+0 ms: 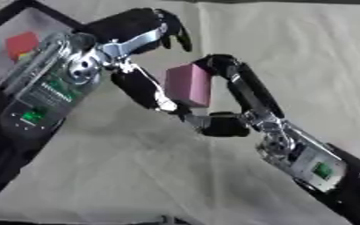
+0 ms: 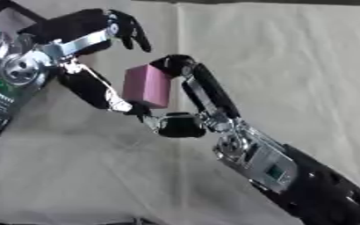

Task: Pick up the objects with one hand, pass them to the other hand, and then place them into the box on the other side of the table.

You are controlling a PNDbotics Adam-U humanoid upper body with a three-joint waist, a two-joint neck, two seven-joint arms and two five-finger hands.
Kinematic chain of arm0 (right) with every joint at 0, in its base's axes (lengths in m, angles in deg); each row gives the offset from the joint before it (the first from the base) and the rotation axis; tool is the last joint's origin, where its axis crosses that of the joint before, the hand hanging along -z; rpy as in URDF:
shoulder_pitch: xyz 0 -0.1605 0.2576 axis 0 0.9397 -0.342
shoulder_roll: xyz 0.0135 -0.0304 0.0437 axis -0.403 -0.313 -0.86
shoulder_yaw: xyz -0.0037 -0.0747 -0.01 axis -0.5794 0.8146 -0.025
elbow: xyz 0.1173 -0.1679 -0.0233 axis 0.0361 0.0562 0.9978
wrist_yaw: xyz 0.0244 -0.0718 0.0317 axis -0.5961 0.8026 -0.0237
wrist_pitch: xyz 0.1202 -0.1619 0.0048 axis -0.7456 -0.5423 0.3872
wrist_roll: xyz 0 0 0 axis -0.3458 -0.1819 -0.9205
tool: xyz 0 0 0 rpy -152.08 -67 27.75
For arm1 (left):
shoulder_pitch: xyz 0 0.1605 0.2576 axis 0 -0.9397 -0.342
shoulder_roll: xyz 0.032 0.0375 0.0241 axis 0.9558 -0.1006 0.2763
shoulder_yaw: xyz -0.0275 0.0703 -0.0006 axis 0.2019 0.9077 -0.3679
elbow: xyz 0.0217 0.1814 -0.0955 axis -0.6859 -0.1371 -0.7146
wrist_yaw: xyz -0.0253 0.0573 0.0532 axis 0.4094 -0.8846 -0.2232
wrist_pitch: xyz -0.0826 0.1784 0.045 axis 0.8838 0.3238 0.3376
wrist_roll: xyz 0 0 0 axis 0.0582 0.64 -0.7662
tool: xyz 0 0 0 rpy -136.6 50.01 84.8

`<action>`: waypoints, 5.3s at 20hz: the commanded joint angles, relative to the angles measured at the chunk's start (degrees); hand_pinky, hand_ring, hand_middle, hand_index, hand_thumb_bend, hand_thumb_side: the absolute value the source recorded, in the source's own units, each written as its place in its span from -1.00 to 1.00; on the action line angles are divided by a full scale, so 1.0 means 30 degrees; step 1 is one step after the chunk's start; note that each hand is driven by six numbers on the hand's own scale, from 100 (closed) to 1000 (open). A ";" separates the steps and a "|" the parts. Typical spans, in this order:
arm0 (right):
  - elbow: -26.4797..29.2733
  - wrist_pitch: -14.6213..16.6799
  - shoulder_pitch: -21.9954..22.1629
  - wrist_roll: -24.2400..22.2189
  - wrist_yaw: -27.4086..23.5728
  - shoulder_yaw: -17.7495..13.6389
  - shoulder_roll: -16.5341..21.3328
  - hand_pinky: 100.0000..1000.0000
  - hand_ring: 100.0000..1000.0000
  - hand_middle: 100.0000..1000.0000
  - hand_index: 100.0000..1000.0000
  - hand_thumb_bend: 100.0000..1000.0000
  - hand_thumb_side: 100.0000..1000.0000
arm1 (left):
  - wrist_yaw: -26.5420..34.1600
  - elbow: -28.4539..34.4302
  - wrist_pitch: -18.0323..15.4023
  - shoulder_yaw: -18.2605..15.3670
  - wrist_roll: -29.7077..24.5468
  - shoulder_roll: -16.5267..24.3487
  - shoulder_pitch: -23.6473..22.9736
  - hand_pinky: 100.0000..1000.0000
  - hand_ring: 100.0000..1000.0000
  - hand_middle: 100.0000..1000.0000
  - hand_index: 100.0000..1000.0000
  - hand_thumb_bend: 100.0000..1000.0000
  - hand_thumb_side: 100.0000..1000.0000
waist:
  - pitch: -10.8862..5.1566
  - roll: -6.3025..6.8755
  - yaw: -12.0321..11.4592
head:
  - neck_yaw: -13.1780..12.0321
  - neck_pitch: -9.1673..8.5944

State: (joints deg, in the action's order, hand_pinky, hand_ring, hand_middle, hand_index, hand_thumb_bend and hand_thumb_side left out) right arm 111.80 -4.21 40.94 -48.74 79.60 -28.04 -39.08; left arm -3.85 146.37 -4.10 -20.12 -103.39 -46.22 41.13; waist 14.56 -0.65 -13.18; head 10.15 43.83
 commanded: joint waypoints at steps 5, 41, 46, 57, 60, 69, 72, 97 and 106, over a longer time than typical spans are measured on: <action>0.0538 -0.0364 -0.0138 0.0155 0.0259 -0.0157 0.0330 0.40 0.31 -0.03 -0.09 -0.75 -1.00 | 0.1232 0.1598 0.0781 -0.0022 -0.0923 0.0379 0.0503 0.69 0.35 0.43 0.45 0.24 -0.63 | -0.0262 0.0104 -0.0117 | 0.0236 0.0097; 0.0538 0.0425 -0.0157 0.0275 0.0906 0.0253 0.0217 0.39 0.31 -0.04 -0.09 -0.73 -1.00 | -0.1631 0.0492 0.0934 0.0488 0.0259 -0.0130 0.0329 0.61 0.36 0.39 0.41 0.27 -0.67 | -0.0119 0.0106 0.0007 | 0.0387 0.0097; 0.0538 0.0576 -0.0206 0.0268 0.1010 0.0292 0.0240 0.39 0.31 -0.04 -0.09 -0.72 -1.00 | -0.1813 -0.0116 0.0592 0.0599 0.0438 -0.0236 0.0345 0.60 0.35 0.38 0.39 0.27 -0.69 | -0.0062 0.0102 -0.0017 | 0.0374 0.0097; 0.0538 0.0710 -0.0141 0.0256 0.1108 0.0367 0.0243 0.39 0.31 -0.04 -0.09 -0.86 -1.00 | -0.2171 -0.1075 -0.0064 0.0763 0.0993 -0.0454 0.0258 0.57 0.31 0.29 0.26 0.10 -0.68 | 0.0035 0.0115 -0.0018 | 0.0411 0.0097; 0.0538 0.0764 -0.0121 0.0263 0.1138 0.0396 0.0233 0.39 0.31 -0.04 -0.09 -0.86 -1.00 | -0.2197 -0.1162 -0.0133 0.0798 0.0989 -0.0480 0.0236 0.56 0.30 0.27 0.23 0.07 -0.67 | 0.0037 0.0122 -0.0003 | 0.0419 0.0097; 0.0538 0.0754 -0.0002 0.0225 0.1254 0.0454 0.0209 0.38 0.31 -0.04 -0.09 -0.90 -1.00 | -0.2181 -0.1050 -0.0156 0.0848 0.0958 -0.0513 0.0179 0.54 0.25 0.18 0.09 -0.04 -0.66 | 0.0029 0.0130 0.0009 | 0.0457 0.0097; 0.0538 0.0729 0.0042 0.0238 0.1249 0.0457 0.0193 0.38 0.31 -0.04 -0.10 -0.93 -1.00 | -0.2236 -0.0840 -0.0126 0.0884 0.0955 -0.0487 0.0176 0.52 0.21 0.14 0.00 -0.09 -0.68 | 0.0027 0.0129 0.0002 | 0.0472 0.0097; 0.0538 0.0759 0.0374 0.0969 0.1196 0.0482 0.0161 0.37 0.30 -0.05 -0.10 -0.94 -1.00 | -0.4539 -0.0852 0.0883 0.0739 0.0629 -0.0562 -0.0021 0.43 0.13 0.00 -0.08 0.20 -0.74 | 0.0041 0.0152 0.0014 | 0.0442 0.0097; 0.0538 0.0798 0.0458 0.0978 0.1289 0.0473 0.0211 0.37 0.30 -0.05 -0.10 -0.92 -1.00 | -0.4269 -0.0718 0.0872 0.0847 0.0501 -0.0541 0.0003 0.41 0.10 -0.05 -0.15 0.18 -0.85 | 0.0060 0.0164 0.0004 | 0.0464 0.0097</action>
State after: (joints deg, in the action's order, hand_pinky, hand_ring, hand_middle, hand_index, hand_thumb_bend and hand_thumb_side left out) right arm 111.01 -2.77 43.04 -45.93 83.23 -26.86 -38.34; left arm -14.75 145.38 -1.79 -16.95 -101.83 -50.05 40.79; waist 15.61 -0.24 -13.18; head 11.42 44.21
